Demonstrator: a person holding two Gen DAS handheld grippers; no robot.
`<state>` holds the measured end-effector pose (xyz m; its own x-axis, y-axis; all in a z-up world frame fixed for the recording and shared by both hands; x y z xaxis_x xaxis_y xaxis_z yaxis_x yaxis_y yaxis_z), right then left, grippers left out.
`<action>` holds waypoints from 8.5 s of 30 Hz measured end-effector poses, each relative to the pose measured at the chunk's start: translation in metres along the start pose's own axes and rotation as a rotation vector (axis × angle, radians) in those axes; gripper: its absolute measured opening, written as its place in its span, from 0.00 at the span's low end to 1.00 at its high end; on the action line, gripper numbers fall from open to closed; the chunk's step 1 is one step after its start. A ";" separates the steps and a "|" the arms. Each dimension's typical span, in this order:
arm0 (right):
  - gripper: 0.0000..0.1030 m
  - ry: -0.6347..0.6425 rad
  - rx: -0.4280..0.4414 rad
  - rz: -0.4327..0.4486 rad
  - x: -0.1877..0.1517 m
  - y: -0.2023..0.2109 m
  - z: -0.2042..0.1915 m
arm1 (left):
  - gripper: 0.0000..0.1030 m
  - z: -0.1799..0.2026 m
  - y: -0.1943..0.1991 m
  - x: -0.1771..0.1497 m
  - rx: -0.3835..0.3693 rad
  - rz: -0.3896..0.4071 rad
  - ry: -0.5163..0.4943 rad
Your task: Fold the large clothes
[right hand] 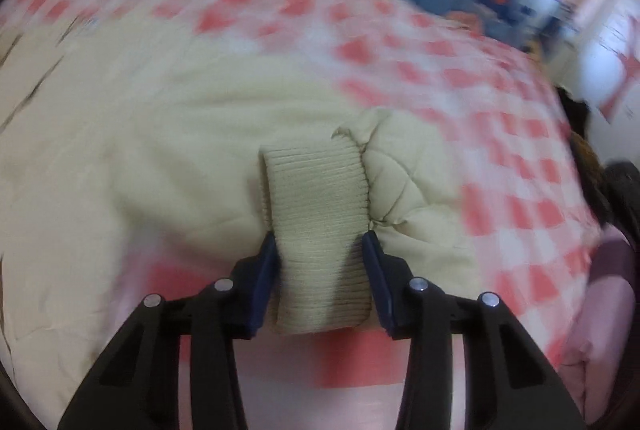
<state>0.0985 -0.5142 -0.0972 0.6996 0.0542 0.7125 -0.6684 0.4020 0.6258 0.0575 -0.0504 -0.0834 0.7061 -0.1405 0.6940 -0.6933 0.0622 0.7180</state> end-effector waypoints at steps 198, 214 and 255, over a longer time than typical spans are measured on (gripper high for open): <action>0.19 -0.997 0.739 0.547 0.200 0.100 0.020 | 0.91 -0.034 -0.013 -0.001 -0.263 0.048 0.509; 0.18 -0.484 0.964 0.321 0.242 0.087 -0.327 | 0.91 -0.112 0.004 -0.002 -0.143 0.142 0.770; 0.89 -0.537 0.705 0.043 0.034 -0.029 -0.187 | 0.92 -0.006 -0.121 0.148 -0.076 0.183 0.369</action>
<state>0.1886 -0.3530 -0.1501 0.5757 -0.4512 0.6819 -0.8155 -0.2569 0.5185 0.2471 -0.0730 -0.0672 0.5858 0.2421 0.7735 -0.8095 0.1281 0.5730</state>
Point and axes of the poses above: each gripper's, at about its wrist camera, not at the fingertips, and y roughly against the way its jaws point, z to its right, x to its top, the point moved 3 cm from there along -y, roughly the way its jaws point, and after that the axes turned 11 degrees about z, right-handed, at the moved point
